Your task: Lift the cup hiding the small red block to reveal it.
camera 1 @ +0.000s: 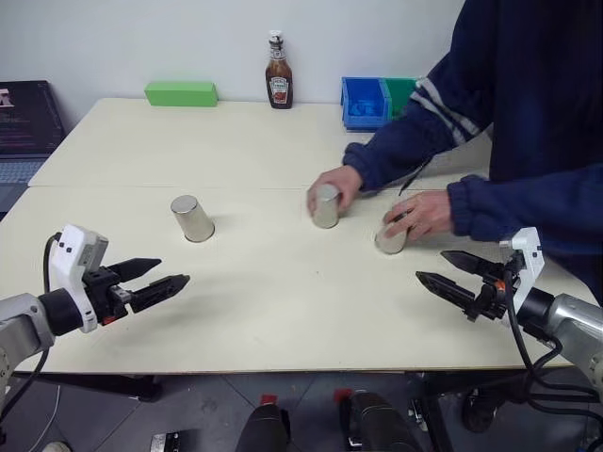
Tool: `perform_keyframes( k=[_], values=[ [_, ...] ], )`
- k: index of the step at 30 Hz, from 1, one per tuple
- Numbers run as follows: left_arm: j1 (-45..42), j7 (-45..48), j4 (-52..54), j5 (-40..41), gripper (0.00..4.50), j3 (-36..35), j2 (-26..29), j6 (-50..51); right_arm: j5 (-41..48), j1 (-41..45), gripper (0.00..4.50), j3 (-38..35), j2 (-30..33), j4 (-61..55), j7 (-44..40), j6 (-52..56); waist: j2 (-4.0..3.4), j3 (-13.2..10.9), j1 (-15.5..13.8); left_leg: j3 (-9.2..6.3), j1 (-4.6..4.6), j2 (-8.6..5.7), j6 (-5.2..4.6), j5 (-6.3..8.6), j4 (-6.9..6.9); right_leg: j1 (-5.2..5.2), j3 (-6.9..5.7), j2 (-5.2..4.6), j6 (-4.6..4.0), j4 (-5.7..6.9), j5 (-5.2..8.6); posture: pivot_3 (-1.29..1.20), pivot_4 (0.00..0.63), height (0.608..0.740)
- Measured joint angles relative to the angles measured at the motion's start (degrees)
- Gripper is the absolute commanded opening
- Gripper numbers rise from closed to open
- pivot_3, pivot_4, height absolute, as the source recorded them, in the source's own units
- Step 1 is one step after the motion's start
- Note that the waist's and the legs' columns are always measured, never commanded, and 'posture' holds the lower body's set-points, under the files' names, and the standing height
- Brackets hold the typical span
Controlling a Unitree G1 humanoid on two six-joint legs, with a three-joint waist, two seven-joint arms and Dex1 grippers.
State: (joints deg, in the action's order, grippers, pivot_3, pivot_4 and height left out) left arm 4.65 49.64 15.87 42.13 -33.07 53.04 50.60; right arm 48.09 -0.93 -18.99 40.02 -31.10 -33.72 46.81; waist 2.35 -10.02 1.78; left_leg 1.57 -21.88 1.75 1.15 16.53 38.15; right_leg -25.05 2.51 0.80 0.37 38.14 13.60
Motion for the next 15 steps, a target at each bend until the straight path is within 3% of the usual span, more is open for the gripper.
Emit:
perform_keyframes(
  k=[15],
  values=[
    [-0.1, 0.0, 0.0, -0.3, 4.46, 0.0, 0.1, 0.0, -0.1, 1.5, 4.50, 0.3, 0.0, 1.0, -0.1, -0.2, 0.01, 0.0, 0.0, 0.00, 0.01, 0.00, 0.00, 0.00, 0.03, 0.01, 0.01, 0.00, 0.00, 0.02, -0.01, 0.00, 0.150, 0.740]
  ],
)
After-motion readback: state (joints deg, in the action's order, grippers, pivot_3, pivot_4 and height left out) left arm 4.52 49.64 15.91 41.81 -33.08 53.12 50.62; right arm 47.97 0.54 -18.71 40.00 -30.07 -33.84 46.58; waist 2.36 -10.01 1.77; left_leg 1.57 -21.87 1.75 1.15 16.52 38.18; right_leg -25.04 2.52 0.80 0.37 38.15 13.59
